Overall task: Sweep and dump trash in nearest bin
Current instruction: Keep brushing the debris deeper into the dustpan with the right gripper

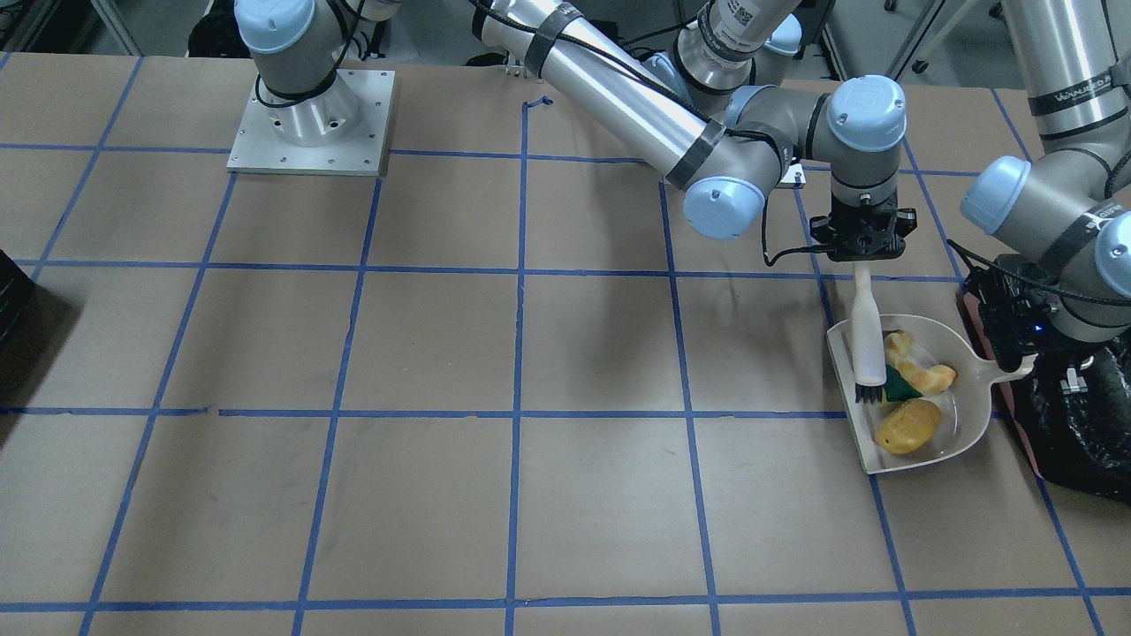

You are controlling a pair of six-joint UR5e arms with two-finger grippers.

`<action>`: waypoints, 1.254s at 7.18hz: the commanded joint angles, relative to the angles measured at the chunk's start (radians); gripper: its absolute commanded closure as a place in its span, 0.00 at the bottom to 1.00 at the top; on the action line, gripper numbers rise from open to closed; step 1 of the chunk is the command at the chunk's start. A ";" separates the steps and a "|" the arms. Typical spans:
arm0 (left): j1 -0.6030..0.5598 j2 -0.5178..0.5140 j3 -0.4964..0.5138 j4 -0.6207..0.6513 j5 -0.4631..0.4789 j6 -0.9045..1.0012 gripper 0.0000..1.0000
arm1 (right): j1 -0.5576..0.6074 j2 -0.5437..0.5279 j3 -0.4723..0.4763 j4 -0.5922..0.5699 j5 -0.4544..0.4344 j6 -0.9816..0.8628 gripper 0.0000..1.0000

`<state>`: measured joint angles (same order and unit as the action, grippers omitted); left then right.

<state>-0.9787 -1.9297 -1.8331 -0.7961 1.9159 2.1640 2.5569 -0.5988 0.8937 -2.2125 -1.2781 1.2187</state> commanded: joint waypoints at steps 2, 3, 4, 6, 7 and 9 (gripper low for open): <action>0.000 0.001 0.000 -0.002 -0.002 0.000 1.00 | 0.002 -0.004 0.008 0.014 0.110 -0.004 1.00; 0.000 0.002 0.000 -0.003 -0.002 0.000 1.00 | 0.011 -0.009 0.008 0.025 0.114 -0.004 1.00; 0.000 0.002 0.000 -0.003 -0.002 -0.001 1.00 | 0.019 -0.030 0.010 0.043 0.115 -0.005 1.00; 0.000 0.002 0.000 -0.003 -0.002 0.000 1.00 | 0.019 -0.059 0.010 0.063 0.150 -0.013 1.00; 0.000 0.002 0.000 -0.005 -0.002 0.000 1.00 | 0.019 -0.067 0.008 0.060 0.155 -0.013 1.00; 0.000 0.002 0.000 -0.005 -0.002 0.000 1.00 | 0.019 -0.078 0.004 0.054 0.180 -0.007 1.00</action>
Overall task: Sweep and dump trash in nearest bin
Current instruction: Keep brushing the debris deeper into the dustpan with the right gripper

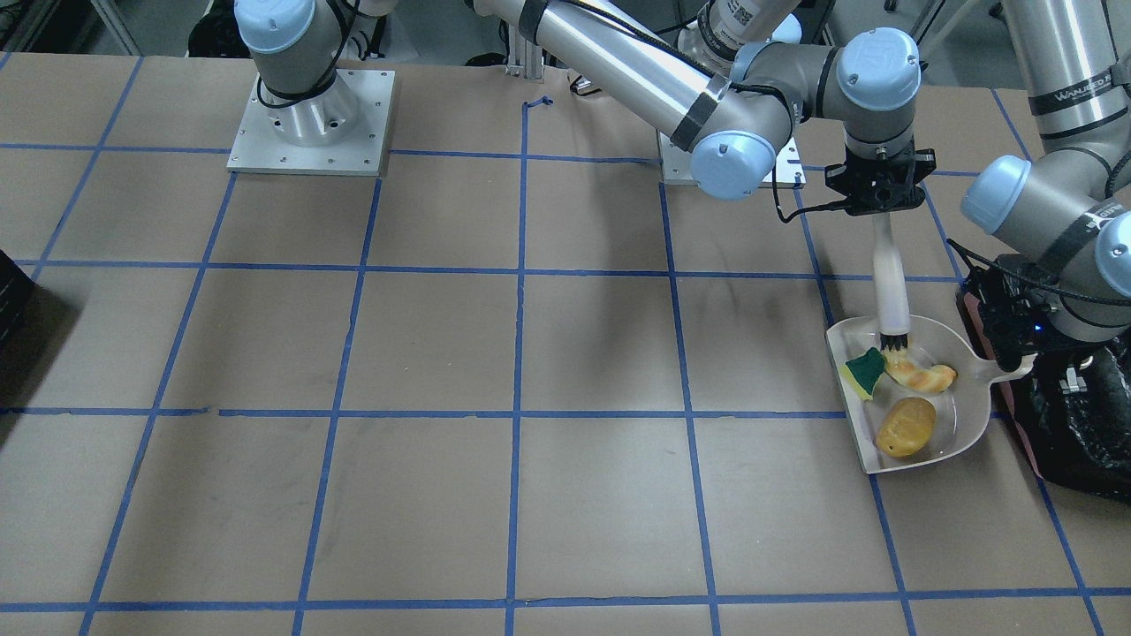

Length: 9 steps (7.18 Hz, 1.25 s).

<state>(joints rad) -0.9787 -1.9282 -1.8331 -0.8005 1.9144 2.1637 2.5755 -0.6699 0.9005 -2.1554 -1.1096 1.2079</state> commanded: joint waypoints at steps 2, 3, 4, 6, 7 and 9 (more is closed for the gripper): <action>0.000 0.000 0.000 0.000 0.000 0.001 1.00 | -0.014 -0.031 -0.002 0.015 0.021 0.002 1.00; 0.000 0.000 0.000 0.000 0.000 -0.001 1.00 | -0.040 -0.071 0.009 0.072 0.019 -0.017 1.00; 0.000 0.000 0.000 -0.002 -0.002 -0.001 1.00 | -0.076 -0.117 0.018 0.177 0.014 -0.092 1.00; 0.009 0.003 0.000 -0.009 -0.050 -0.007 1.00 | -0.165 -0.206 0.142 0.220 -0.025 -0.204 1.00; 0.014 0.006 0.009 -0.031 -0.076 -0.007 1.00 | -0.219 -0.244 0.213 0.215 -0.050 -0.285 1.00; 0.037 0.027 0.029 -0.125 -0.153 -0.040 1.00 | -0.346 -0.307 0.270 0.232 -0.055 -0.391 1.00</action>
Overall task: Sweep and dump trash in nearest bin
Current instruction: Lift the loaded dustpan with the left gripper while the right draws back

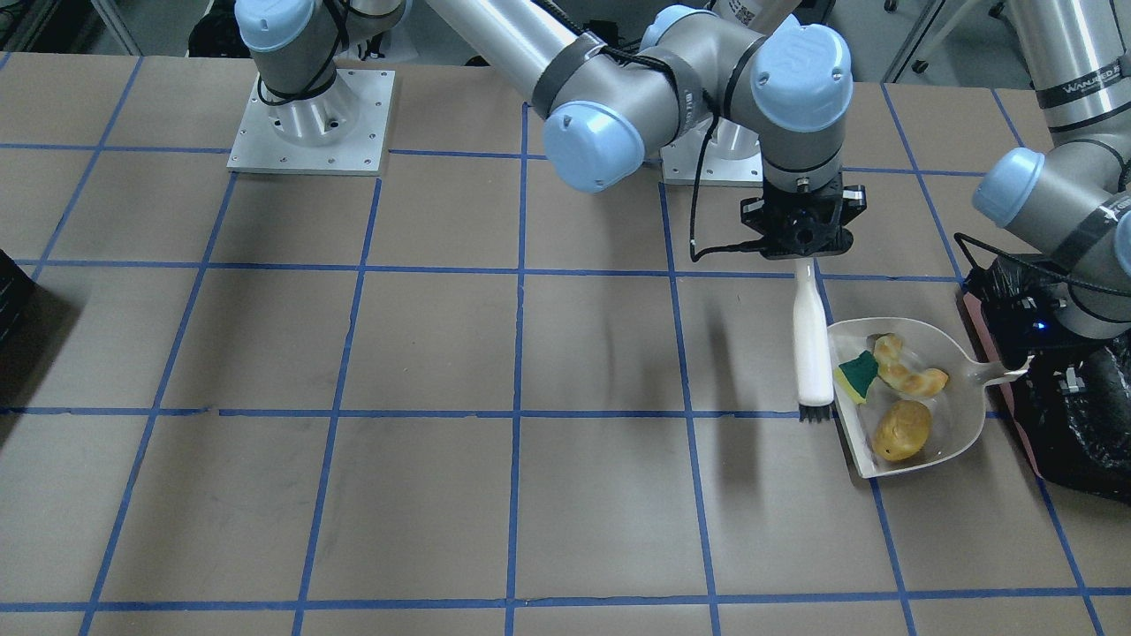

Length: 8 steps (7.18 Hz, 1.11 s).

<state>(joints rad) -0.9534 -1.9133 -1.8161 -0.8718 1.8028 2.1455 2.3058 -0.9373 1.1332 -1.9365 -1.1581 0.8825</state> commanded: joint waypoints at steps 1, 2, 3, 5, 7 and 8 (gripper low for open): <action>0.015 0.022 0.038 -0.119 -0.090 -0.033 1.00 | -0.136 -0.066 0.060 0.045 -0.020 -0.123 1.00; 0.042 0.022 0.085 -0.207 -0.155 -0.050 1.00 | -0.200 -0.098 0.106 0.098 -0.110 -0.217 1.00; 0.080 0.019 0.134 -0.301 -0.230 -0.050 1.00 | -0.262 -0.156 0.188 0.164 -0.194 -0.317 1.00; 0.167 0.023 0.208 -0.466 -0.301 -0.029 1.00 | -0.360 -0.292 0.432 0.147 -0.278 -0.431 1.00; 0.276 0.001 0.308 -0.582 -0.310 0.054 1.00 | -0.361 -0.441 0.671 0.070 -0.324 -0.445 1.00; 0.310 -0.013 0.348 -0.599 -0.307 0.089 1.00 | -0.356 -0.501 0.783 0.013 -0.327 -0.450 1.00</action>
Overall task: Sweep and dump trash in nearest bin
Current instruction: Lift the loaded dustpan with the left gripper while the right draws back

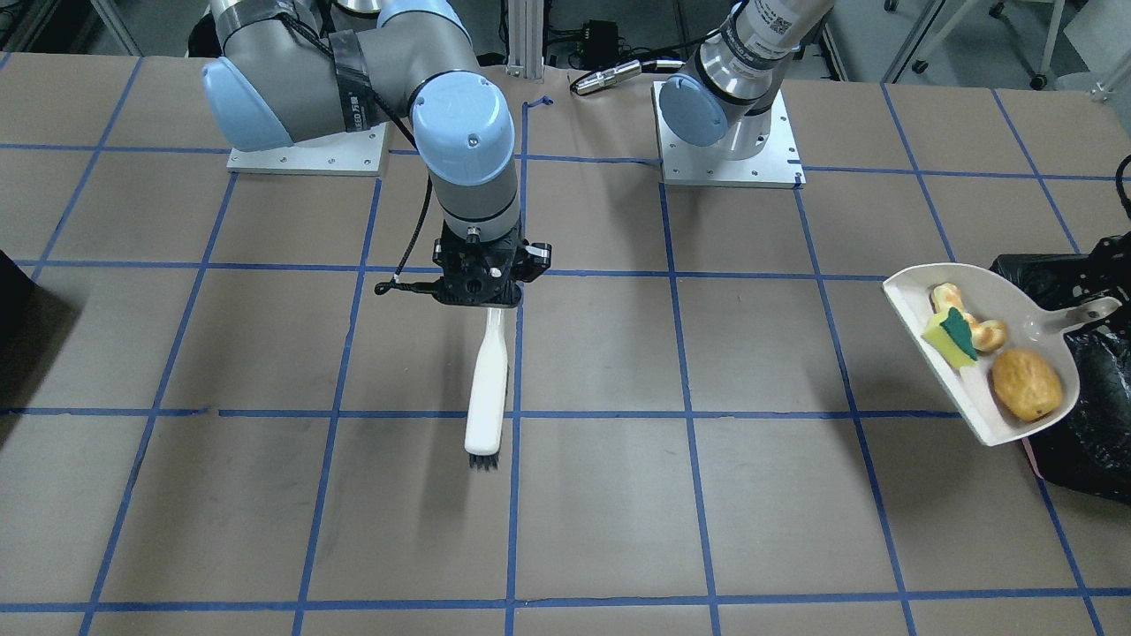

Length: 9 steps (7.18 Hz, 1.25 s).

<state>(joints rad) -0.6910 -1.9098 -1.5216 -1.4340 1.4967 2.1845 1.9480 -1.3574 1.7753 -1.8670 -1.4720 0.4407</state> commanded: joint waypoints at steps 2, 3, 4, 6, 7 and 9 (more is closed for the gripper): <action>0.117 -0.038 0.098 -0.042 0.010 0.057 1.00 | 0.015 -0.106 0.316 -0.235 -0.030 -0.011 1.00; 0.155 -0.064 0.150 -0.037 0.060 0.057 1.00 | 0.070 -0.103 0.331 -0.268 -0.028 0.034 1.00; 0.191 -0.092 0.223 -0.010 0.095 0.057 1.00 | 0.133 -0.101 0.320 -0.271 -0.030 0.082 1.00; 0.223 -0.174 0.348 0.047 0.181 0.055 1.00 | 0.178 -0.100 0.306 -0.268 -0.024 0.134 1.00; 0.223 -0.205 0.369 0.134 0.276 0.044 1.00 | 0.178 -0.098 0.309 -0.264 -0.033 0.122 1.00; 0.187 -0.203 0.342 0.326 0.420 0.046 1.00 | 0.178 -0.080 0.311 -0.265 -0.013 0.134 1.00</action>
<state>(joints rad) -0.4784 -2.1088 -1.1681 -1.2218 1.8143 2.2299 2.1251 -1.4464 2.0853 -2.1317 -1.4926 0.5708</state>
